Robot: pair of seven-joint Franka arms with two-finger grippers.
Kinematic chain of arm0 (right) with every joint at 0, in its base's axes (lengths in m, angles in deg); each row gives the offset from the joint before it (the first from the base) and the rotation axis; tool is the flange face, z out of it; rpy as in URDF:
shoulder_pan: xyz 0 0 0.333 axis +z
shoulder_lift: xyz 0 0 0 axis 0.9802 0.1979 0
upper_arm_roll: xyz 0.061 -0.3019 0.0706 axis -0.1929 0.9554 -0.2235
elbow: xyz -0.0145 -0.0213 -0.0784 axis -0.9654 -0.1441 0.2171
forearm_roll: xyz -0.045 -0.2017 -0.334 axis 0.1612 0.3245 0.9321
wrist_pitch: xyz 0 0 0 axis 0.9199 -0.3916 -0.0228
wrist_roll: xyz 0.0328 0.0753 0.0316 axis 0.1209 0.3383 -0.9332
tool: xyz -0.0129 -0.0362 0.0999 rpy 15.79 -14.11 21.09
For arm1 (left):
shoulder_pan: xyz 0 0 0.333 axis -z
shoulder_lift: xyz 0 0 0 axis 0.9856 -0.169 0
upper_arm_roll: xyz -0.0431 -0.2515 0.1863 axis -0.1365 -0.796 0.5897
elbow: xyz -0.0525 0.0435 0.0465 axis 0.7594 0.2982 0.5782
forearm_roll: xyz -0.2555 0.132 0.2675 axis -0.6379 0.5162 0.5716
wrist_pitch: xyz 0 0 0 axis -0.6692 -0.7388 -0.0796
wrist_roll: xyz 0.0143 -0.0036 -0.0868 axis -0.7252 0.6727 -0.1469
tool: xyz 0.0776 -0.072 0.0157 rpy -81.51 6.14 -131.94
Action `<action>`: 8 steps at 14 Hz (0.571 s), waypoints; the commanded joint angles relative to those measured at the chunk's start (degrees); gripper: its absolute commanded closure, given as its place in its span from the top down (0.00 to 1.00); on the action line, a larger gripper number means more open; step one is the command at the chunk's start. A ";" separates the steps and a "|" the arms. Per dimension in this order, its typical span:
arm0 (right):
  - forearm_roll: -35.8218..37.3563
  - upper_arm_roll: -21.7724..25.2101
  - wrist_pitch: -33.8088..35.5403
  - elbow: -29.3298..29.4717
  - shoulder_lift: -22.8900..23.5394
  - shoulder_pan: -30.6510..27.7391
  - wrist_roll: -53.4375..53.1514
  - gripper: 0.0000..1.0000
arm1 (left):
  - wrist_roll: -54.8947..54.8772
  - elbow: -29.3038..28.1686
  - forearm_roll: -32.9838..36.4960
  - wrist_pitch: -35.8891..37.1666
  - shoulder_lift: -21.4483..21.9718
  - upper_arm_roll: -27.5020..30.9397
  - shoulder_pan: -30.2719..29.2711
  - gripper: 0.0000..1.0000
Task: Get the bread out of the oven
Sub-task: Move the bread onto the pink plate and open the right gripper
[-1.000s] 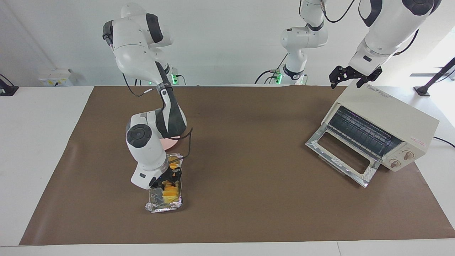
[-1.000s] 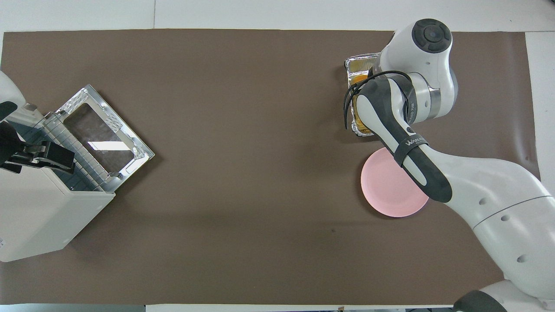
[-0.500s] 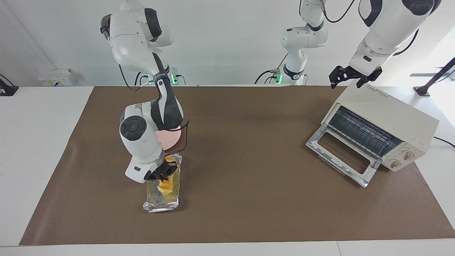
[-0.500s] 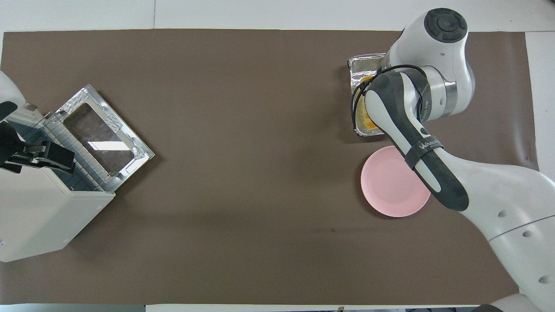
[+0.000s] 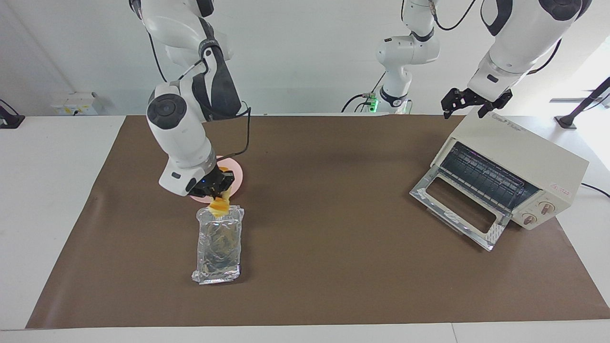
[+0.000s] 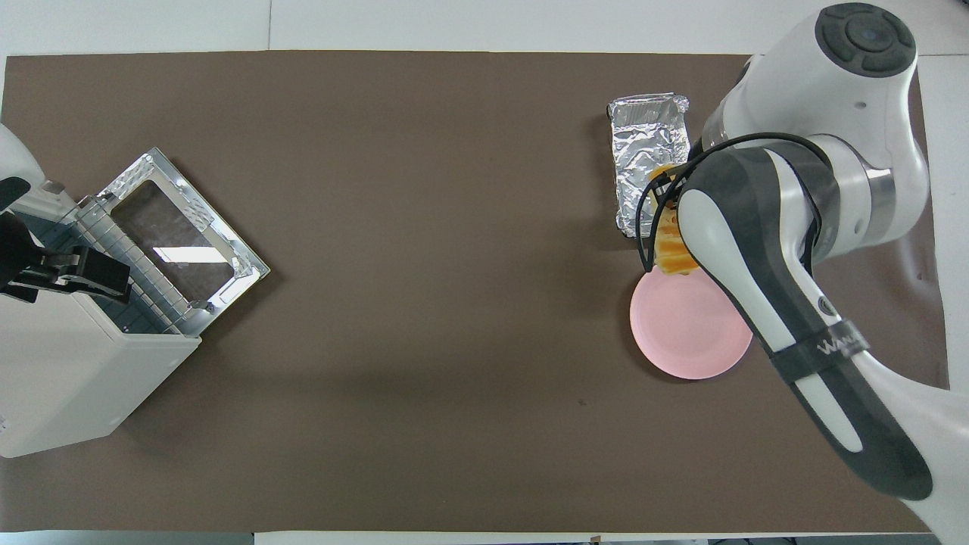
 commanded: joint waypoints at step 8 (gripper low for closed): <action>-6.21 -0.23 -32.65 -43.61 -18.37 -4.08 9.03 0.00 | -0.48 -2.45 -1.17 -1.37 2.01 -0.49 -1.03 1.00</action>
